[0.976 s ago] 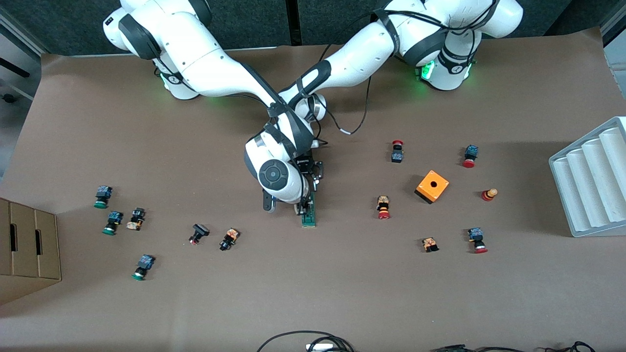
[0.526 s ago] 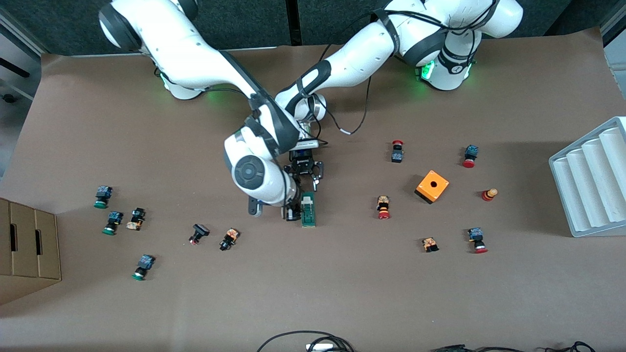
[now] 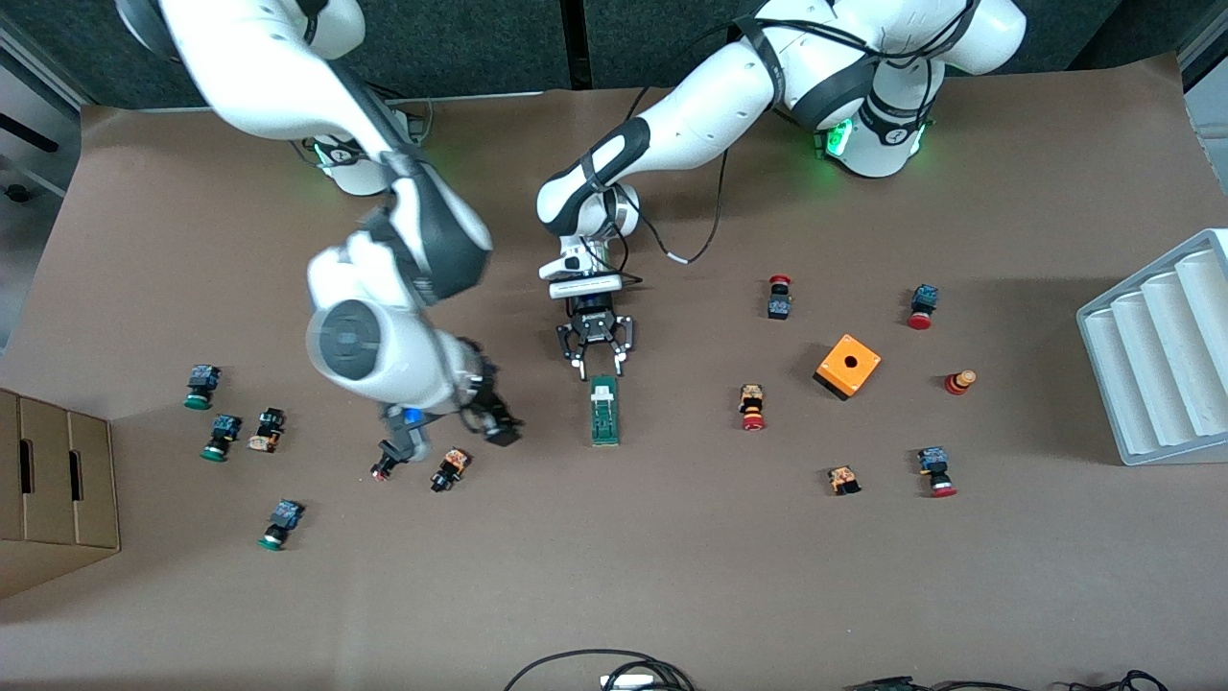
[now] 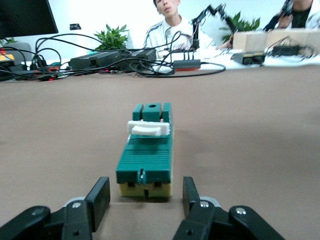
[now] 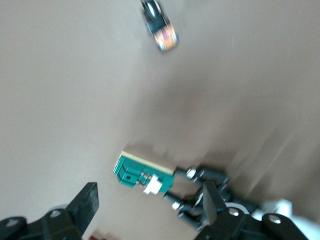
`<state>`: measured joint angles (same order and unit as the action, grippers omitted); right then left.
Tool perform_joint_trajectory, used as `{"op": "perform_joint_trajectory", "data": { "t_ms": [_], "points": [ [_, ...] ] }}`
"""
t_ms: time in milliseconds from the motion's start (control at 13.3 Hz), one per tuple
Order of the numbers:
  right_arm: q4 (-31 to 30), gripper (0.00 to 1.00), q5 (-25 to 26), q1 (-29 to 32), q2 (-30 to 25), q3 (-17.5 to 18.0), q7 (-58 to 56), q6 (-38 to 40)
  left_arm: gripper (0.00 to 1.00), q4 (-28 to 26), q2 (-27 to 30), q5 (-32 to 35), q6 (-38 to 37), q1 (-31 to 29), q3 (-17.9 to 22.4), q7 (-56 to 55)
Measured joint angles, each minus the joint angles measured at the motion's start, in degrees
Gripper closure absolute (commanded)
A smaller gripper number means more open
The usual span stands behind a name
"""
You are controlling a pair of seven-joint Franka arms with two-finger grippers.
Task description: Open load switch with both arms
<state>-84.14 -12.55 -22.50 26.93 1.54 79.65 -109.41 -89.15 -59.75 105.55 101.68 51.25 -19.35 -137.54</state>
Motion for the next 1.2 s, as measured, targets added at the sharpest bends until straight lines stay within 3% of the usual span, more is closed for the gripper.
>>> {"op": "perform_joint_trajectory", "data": {
  "t_ms": [75,150,601,901,1201],
  "points": [
    [-0.95,0.00,0.06,2.34,-1.89,-0.01,-6.85,1.19,0.04,0.21,0.71,-1.75,0.84,-0.27,-0.02,3.32],
    [-1.69,0.00,0.12,4.79,-3.67,-0.02,-13.82,2.88,0.01,0.40,1.76,-4.13,1.86,-0.56,-0.05,7.18],
    [-3.40,0.00,3.90,18.25,-11.57,-0.19,-52.90,9.42,0.00,1.80,12.24,-23.85,7.85,-3.17,-0.13,36.90],
    [-5.53,0.00,6.26,19.29,-16.33,-3.30,-68.18,9.92,0.00,5.86,15.88,-39.43,8.28,-3.72,-0.18,60.13],
    [-9.88,0.00,6.97,19.39,-22.83,-8.38,-83.77,10.26,0.00,10.21,17.15,-53.51,8.02,-4.98,0.04,76.46]
  ]
}}
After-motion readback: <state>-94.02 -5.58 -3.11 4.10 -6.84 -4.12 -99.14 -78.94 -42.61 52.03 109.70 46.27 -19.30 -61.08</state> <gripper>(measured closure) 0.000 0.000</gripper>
